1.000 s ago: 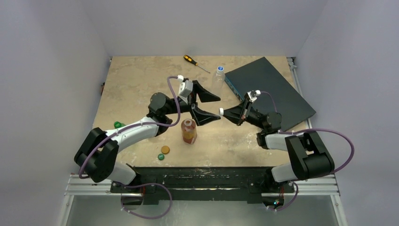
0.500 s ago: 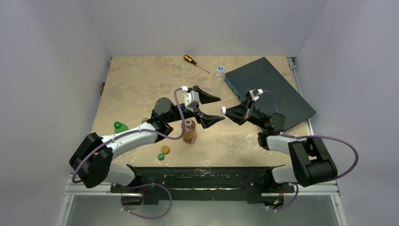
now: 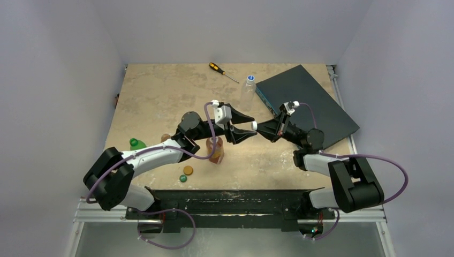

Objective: Screw on the bottle caps
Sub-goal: Adjust the bottle cap at the center of the board.

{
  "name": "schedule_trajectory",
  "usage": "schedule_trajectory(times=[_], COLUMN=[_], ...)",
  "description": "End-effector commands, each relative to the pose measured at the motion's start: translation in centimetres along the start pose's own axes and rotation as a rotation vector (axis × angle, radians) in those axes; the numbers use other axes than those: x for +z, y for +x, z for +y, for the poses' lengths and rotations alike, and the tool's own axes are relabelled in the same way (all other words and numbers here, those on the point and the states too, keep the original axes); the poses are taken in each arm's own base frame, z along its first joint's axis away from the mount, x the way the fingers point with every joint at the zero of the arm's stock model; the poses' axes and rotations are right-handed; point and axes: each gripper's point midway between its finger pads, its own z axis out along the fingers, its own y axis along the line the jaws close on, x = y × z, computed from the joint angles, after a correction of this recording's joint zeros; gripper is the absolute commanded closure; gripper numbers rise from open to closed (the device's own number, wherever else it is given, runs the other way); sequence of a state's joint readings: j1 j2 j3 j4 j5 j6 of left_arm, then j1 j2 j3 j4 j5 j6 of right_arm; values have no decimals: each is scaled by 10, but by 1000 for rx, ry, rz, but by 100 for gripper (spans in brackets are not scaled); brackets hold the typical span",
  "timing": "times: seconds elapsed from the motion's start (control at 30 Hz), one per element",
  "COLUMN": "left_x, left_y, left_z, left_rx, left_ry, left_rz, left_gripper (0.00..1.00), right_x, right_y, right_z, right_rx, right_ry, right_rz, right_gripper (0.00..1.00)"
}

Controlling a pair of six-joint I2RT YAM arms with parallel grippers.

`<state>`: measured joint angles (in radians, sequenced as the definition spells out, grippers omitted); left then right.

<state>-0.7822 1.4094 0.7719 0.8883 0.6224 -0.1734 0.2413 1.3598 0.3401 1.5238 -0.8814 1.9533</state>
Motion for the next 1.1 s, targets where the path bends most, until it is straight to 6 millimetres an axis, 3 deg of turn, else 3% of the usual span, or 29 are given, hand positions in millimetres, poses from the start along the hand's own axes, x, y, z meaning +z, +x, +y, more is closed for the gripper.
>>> schedule_trajectory(times=[0.0,0.13,0.23,0.37,0.57,0.63,0.7,0.83,1.07], left_x=[9,9,8,8,11,12,12,12,11], left_y=[-25,-27,-34,-33,-23,-21,-18,-15,-16], left_z=[-7,-9,-12,-12,-11,-12,-12,-12,-11], left_rx=[36,24,21,15,-5,-10,-11,-9,-4], left_ry=[49,58,66,67,76,78,75,69,61], left_rz=[-79,-93,-122,-122,-88,-81,-72,-56,-58], left_gripper=[50,54,48,49,67,64,50,47,67], right_x=[-3,-4,-4,-5,-5,-5,-5,-6,-6], right_y=[18,18,17,17,18,18,18,18,19], right_z=[39,36,34,33,32,33,33,33,31], right_rx=[-204,-200,-196,-192,-190,-192,-193,-191,-192], right_ry=[-157,-152,-149,-150,-150,-150,-151,-150,-144], right_rz=[55,53,51,51,51,52,52,52,51], right_gripper=[100,100,100,100,100,100,100,100,100])
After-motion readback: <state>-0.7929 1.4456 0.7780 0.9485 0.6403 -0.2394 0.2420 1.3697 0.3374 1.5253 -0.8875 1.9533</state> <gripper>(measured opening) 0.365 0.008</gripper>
